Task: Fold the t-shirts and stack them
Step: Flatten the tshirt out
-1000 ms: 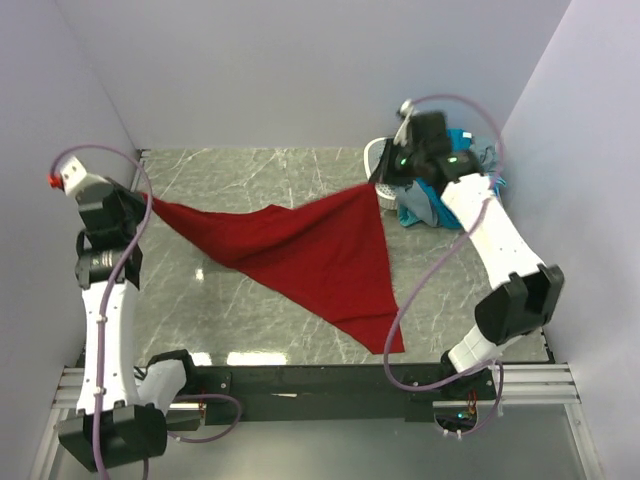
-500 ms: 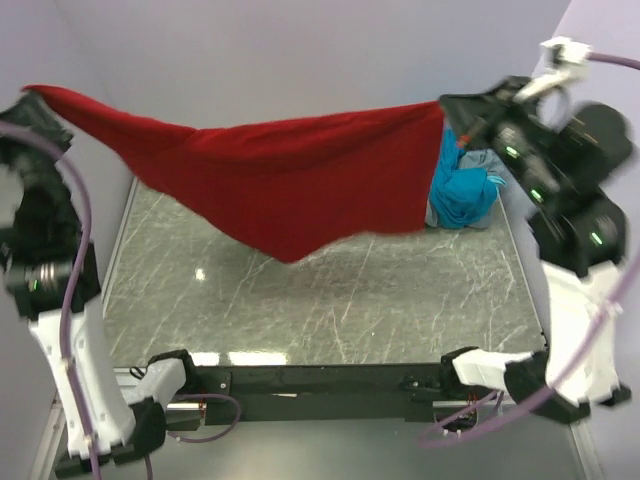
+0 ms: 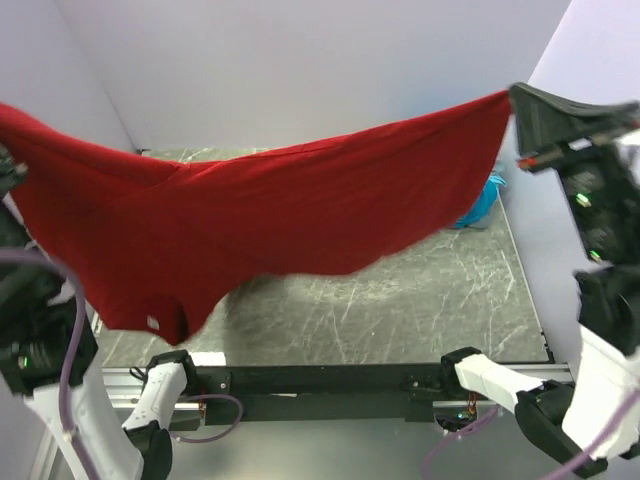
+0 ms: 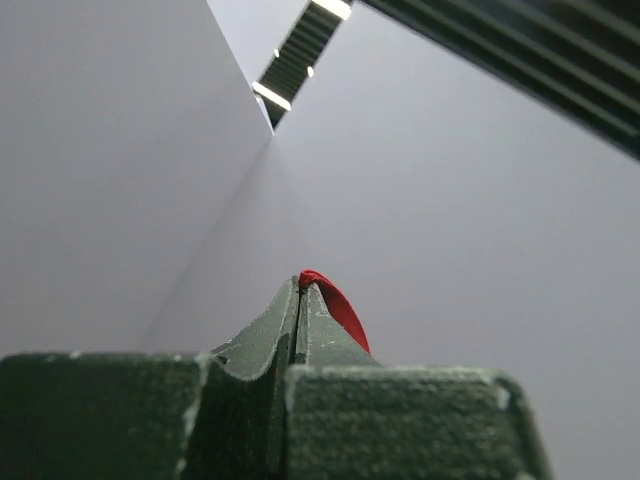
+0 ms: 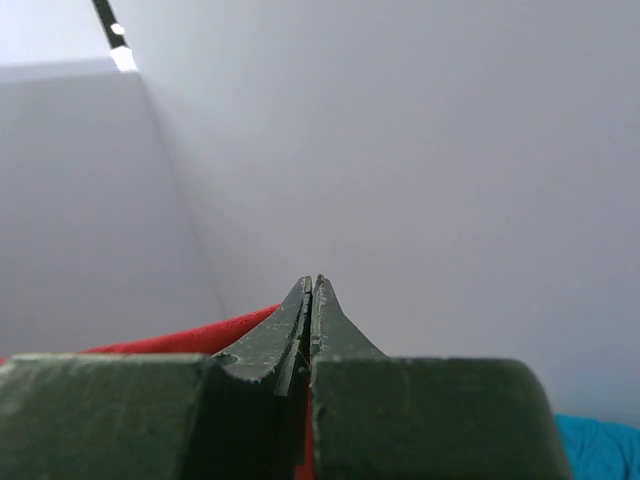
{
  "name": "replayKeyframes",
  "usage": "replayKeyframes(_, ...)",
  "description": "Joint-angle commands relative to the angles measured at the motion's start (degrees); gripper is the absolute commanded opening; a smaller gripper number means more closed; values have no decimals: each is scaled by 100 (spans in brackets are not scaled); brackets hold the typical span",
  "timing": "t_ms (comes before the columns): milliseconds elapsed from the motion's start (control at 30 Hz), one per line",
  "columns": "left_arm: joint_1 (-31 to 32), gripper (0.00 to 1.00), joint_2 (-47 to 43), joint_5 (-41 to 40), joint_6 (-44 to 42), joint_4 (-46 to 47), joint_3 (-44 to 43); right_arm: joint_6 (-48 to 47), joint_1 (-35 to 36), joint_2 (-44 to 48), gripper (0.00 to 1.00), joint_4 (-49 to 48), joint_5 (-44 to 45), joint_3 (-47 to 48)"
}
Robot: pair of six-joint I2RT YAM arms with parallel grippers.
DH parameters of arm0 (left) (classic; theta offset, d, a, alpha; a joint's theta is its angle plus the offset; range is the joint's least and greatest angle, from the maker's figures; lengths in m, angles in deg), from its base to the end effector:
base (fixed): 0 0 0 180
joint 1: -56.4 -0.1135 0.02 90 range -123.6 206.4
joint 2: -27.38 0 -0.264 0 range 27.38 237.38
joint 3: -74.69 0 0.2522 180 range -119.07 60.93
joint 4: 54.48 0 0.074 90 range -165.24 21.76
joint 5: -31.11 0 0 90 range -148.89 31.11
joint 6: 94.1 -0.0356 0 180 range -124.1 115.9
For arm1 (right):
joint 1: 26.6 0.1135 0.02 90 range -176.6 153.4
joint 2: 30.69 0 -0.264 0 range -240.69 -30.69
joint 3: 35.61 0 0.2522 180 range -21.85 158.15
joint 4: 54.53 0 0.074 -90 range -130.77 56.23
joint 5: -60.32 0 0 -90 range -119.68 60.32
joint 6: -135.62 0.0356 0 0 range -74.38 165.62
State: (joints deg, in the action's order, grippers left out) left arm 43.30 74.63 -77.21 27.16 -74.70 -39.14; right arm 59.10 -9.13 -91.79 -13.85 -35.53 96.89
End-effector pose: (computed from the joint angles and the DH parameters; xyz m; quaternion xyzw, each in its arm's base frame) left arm 0.0125 0.0144 0.6168 -0.2754 0.2840 -0.0862 0.9144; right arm 0.0627 0.0235 0.6395 -0.0615 0.4921 0.2559 0.8298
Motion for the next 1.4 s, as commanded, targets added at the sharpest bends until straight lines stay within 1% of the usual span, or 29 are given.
replayKeyframes(0, -34, 1, 714, 671, 213, 74, 268, -161, -7, -481, 0, -178, 180, -386)
replayKeyframes(167, -26, 1, 1199, 1444, 415, -22, 383, -205, -7, -850, 0, -55, 233, -413)
replayKeyframes(233, -26, 1, 1278, 1534, 380, -127, 322, -196, 1, -895, 0, -11, 207, -404)
replayKeyframes(333, -26, 1, 1165, 1438, 205, -232, 260, -196, -7, -816, 0, -2, 198, -492)
replayKeyframes(467, -26, 1, 910, 1077, -181, -443, 137, -293, 2, -570, 0, -20, 294, -580)
replayKeyframes(600, -34, 1, 550, 849, -226, -497, 76, -398, -7, -438, 0, 68, 409, -431)
replayKeyframes(800, -26, 1, 84, 498, -209, -400, -161, -504, 2, -113, 0, -107, 575, -386)
replayKeyframes(900, -34, 1, -250, 260, -261, -190, -100, -635, 2, 45, 0, -213, 576, -387)
replayKeyframes(1067, -34, 1, -514, -30, -489, -84, -363, -987, 19, 81, 0, -178, 936, -97)
replayKeyframes(1233, -26, 1, -427, 145, -473, 48, -654, -1180, 10, -112, 0, -152, 1121, 420)
replayKeyframes(1367, -26, 1, -295, 382, -262, 398, -637, -1268, 19, -218, 0, -239, 1209, 554)
